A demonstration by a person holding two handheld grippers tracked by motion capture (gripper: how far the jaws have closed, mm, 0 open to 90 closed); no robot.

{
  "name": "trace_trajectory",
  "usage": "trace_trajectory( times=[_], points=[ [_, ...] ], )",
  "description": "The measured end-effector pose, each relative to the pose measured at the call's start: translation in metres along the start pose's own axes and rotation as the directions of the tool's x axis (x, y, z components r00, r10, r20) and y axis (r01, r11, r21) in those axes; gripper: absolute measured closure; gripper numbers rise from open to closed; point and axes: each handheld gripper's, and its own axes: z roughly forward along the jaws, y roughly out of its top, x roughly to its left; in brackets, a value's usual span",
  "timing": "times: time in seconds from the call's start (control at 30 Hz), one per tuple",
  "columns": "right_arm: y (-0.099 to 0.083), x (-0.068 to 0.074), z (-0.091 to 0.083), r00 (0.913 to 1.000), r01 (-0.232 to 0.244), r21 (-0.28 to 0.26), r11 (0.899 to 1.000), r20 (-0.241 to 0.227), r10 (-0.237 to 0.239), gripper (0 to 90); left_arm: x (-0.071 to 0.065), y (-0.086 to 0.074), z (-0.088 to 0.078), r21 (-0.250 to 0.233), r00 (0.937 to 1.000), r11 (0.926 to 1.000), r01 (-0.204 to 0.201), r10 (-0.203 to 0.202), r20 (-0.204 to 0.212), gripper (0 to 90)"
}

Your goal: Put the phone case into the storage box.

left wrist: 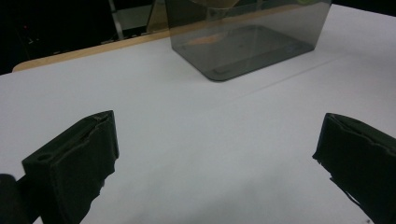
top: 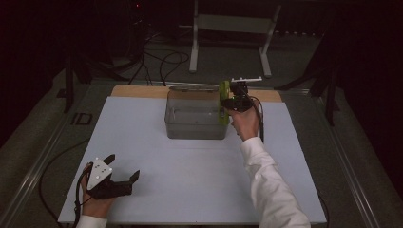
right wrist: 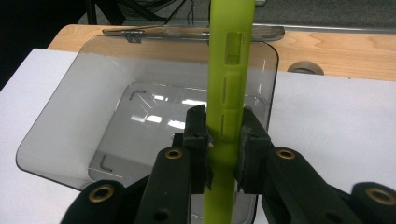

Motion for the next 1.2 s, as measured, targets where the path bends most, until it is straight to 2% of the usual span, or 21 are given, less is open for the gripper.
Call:
trace_trajectory(
  times=[0.57,0.77,1.2],
  points=[
    [0.005,-0.004,0.01,0.9991,-0.041,0.038,0.998,-0.003,0.042,77.4,0.0,0.0,0.0,-0.001,1.0,1.0,0.002,-0.002,0.0,0.0],
    [0.006,0.0,0.012,0.9999,-0.015,0.053,0.999,0.009,0.015,77.4,0.0,0.0,0.0,0.0,1.0,1.0,0.001,-0.001,0.001,0.0],
    [0.008,0.003,0.016,0.9998,-0.012,0.072,0.997,0.017,0.011,77.4,0.0,0.0,0.0,0.0,1.0,1.0,0.001,-0.001,0.001,0.0]
  ],
)
